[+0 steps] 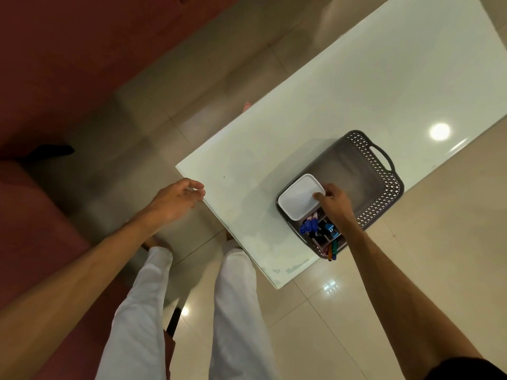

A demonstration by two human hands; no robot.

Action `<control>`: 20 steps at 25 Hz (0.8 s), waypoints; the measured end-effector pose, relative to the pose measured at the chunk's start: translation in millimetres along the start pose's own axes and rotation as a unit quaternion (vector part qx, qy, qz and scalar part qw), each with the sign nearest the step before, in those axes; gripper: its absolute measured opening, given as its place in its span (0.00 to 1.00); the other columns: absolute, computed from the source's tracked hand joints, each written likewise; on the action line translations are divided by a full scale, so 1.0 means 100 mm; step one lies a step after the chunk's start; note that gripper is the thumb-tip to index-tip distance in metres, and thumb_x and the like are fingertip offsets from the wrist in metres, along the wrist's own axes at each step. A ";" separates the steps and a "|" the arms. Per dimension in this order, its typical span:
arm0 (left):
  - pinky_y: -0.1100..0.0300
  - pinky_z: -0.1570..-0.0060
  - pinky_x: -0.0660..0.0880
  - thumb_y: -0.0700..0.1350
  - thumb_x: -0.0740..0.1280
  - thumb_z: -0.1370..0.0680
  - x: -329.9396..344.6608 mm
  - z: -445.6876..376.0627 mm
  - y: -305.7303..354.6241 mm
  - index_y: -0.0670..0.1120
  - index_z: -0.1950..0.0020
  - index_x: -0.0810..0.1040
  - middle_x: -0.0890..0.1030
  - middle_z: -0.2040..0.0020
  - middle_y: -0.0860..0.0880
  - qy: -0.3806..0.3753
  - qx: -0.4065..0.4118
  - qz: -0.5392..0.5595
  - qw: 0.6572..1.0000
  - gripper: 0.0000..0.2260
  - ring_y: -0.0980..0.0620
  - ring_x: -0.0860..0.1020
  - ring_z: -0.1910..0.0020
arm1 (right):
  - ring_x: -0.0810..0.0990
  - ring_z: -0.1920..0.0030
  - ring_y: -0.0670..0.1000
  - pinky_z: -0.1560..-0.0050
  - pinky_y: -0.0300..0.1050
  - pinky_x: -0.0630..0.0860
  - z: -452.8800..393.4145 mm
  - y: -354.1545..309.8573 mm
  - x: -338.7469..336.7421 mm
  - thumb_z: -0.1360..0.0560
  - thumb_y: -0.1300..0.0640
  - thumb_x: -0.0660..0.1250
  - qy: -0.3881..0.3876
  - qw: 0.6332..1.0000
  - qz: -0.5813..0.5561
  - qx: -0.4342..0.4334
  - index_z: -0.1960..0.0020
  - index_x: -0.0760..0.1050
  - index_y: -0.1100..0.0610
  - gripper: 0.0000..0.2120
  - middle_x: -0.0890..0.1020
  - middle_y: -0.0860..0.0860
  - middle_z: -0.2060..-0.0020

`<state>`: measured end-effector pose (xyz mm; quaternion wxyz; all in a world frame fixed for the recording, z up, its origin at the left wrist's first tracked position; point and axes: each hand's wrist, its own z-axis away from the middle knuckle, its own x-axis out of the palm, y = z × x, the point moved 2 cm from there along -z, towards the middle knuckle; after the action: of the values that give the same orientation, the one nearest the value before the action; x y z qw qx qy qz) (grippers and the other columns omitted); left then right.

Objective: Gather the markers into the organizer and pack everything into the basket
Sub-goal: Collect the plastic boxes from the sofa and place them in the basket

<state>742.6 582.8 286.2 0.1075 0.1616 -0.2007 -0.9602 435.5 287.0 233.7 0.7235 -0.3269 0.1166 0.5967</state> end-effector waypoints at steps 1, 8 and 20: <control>0.55 0.45 0.79 0.60 0.69 0.20 -0.04 0.02 -0.01 0.61 0.43 0.79 0.84 0.42 0.59 0.006 0.001 -0.001 1.000 0.08 0.56 0.84 0.44 | 0.81 0.39 0.59 0.40 0.54 0.81 0.04 -0.05 0.02 0.19 0.54 0.68 0.026 0.999 0.026 -0.018 0.26 0.71 0.57 0.22 0.77 0.60 0.33; 0.55 0.41 0.79 0.55 0.69 0.19 -0.69 0.69 0.23 0.56 0.42 0.80 0.84 0.40 0.51 0.065 0.035 0.008 0.997 0.07 0.50 0.82 0.41 | 0.80 0.39 0.56 0.38 0.51 0.77 0.70 -1.25 0.05 0.19 0.57 0.68 0.021 0.980 0.077 -0.180 0.31 0.76 0.57 0.17 0.77 0.58 0.34; 0.61 0.42 0.72 0.54 0.69 0.17 -3.18 0.66 0.72 0.50 0.33 0.80 0.83 0.41 0.52 0.145 0.113 -0.101 0.978 0.14 0.54 0.80 0.44 | 0.84 0.45 0.56 0.41 0.48 0.80 1.15 -4.27 0.51 0.21 0.57 0.68 -0.080 0.959 0.078 -0.260 0.40 0.82 0.58 0.11 0.87 0.55 0.47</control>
<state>1023.7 627.7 458.8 0.0186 0.3295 -0.2726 -0.9038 824.5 365.4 435.0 0.5713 -0.4448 -0.0757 0.6856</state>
